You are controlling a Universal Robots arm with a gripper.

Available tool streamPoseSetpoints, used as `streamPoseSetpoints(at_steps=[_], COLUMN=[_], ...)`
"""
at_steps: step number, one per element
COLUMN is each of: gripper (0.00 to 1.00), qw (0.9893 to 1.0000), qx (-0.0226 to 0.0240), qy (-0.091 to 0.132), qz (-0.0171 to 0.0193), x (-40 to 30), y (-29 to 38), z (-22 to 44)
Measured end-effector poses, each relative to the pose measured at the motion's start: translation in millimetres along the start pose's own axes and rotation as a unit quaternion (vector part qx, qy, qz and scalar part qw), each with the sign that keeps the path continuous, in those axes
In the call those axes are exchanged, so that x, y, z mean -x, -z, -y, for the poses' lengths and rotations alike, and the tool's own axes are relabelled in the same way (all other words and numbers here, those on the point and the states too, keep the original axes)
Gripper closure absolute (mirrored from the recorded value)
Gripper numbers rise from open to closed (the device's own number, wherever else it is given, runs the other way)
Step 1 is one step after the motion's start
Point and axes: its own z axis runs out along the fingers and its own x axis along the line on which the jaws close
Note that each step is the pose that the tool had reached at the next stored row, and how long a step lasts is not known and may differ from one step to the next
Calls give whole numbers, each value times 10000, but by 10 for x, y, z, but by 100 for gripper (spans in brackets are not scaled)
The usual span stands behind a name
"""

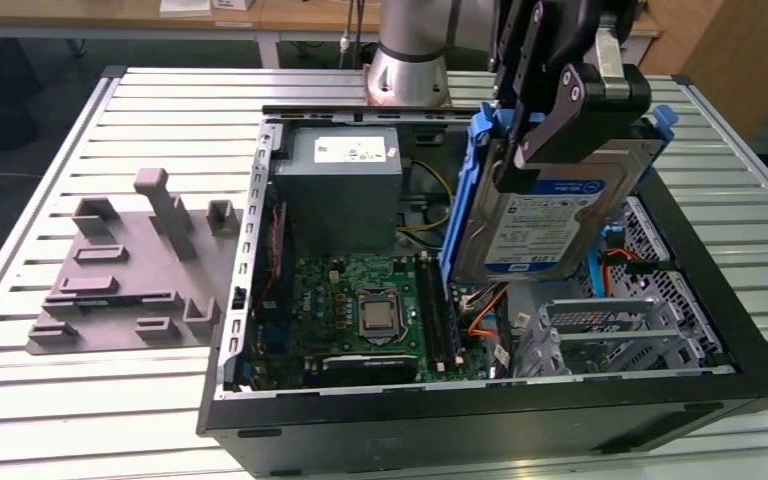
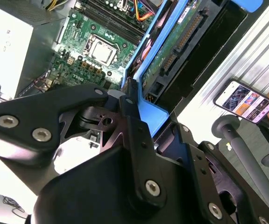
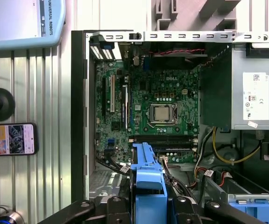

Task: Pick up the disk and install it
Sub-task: 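Insert the disk into the insertion slot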

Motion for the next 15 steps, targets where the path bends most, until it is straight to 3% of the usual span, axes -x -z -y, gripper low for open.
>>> streamPoseSetpoints(at_steps=[15], gripper=[64], qw=[10000], qx=[0], qy=[0], qz=[0], x=[1], y=[0], z=[38])
